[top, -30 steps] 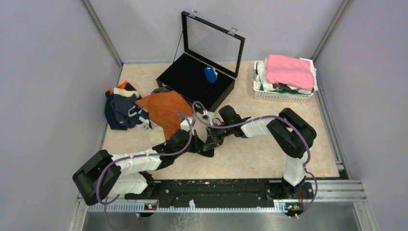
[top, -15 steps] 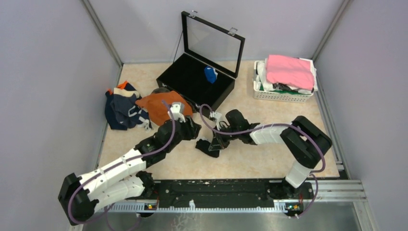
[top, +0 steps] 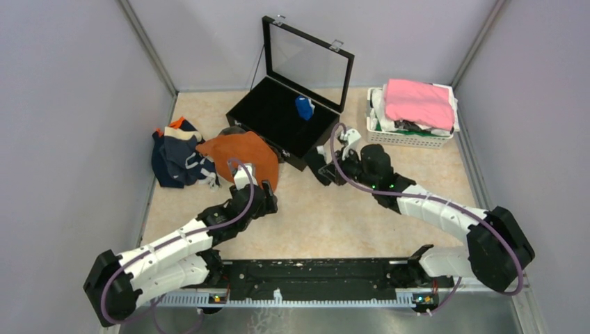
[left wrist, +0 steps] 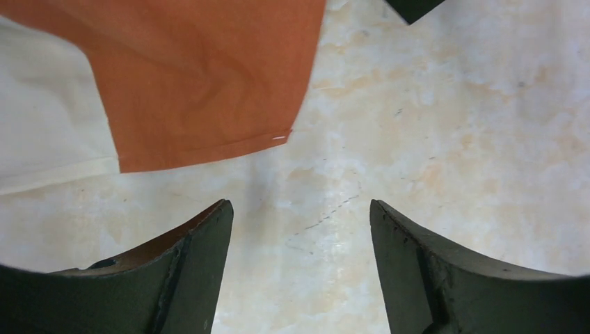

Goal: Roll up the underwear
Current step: Pick up the underwear from the center of the board, then place the underwear in the storage box.

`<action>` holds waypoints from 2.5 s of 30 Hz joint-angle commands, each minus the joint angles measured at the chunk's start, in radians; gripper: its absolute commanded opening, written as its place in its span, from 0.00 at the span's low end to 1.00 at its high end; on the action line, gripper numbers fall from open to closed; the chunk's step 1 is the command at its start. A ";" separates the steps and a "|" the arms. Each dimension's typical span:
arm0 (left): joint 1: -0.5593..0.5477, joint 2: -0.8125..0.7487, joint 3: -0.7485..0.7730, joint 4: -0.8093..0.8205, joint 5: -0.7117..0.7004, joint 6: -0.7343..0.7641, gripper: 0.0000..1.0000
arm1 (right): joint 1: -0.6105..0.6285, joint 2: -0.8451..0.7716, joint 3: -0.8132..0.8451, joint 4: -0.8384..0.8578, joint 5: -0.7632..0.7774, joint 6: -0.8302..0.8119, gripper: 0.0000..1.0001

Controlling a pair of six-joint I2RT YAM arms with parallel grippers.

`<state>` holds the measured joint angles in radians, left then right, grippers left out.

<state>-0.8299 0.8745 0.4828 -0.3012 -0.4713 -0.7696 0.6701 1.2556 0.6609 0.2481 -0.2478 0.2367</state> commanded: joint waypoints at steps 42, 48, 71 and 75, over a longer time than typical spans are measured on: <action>0.168 0.208 -0.052 0.061 0.126 0.010 0.99 | -0.203 0.895 0.911 0.078 0.386 -0.039 0.00; 0.177 0.200 -0.056 0.068 0.135 0.013 0.99 | -0.202 0.919 0.928 0.023 0.429 -0.025 0.00; 0.186 0.221 -0.061 0.080 0.153 0.020 0.99 | -0.190 0.998 1.047 -0.321 0.536 0.037 0.00; 0.187 0.226 -0.061 0.083 0.156 0.019 0.99 | -0.190 1.004 1.046 -0.359 0.531 0.045 0.00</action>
<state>-0.6487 1.0893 0.4313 -0.2398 -0.3286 -0.7563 0.4908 2.2044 1.6981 0.0349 0.2085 0.2714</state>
